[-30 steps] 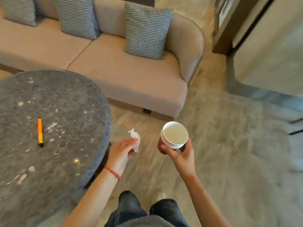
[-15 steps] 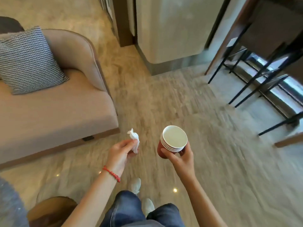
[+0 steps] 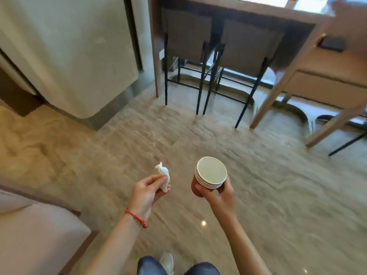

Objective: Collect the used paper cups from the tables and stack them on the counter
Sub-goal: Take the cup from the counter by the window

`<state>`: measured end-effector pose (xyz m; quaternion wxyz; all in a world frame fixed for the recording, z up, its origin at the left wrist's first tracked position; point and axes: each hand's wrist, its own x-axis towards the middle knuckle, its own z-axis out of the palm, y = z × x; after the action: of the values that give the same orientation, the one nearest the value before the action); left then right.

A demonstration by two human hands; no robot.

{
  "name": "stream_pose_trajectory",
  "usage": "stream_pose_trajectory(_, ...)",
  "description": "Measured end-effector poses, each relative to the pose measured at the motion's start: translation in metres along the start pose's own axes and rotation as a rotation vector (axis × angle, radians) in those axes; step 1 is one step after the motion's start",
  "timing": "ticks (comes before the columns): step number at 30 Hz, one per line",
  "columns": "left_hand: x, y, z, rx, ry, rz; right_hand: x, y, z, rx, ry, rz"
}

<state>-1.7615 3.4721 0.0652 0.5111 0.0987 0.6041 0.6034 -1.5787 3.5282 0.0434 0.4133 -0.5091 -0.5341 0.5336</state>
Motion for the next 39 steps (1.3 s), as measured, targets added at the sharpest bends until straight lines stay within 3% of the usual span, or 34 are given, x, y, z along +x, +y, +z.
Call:
stream_pose_trajectory(6,0.047,0.016,0.040,0.057,-0.158,-0.020,0.029,-0.004,-0.006,0.017,0.176,-0.002)
stream_pose_trajectory(15,0.124,0.024,0.111,0.092,-0.238,-0.084,0.111,-0.003,-0.033,0.003,0.257,0.035)
stream_pose_trajectory(28,0.263,0.068,0.290,0.080,-0.256,-0.100,0.321,-0.033,-0.126,-0.026,0.282,0.026)
stream_pose_trajectory(39,0.411,0.134,0.410,0.072,-0.364,-0.087,0.509,-0.059,-0.147,-0.039,0.320,-0.037)
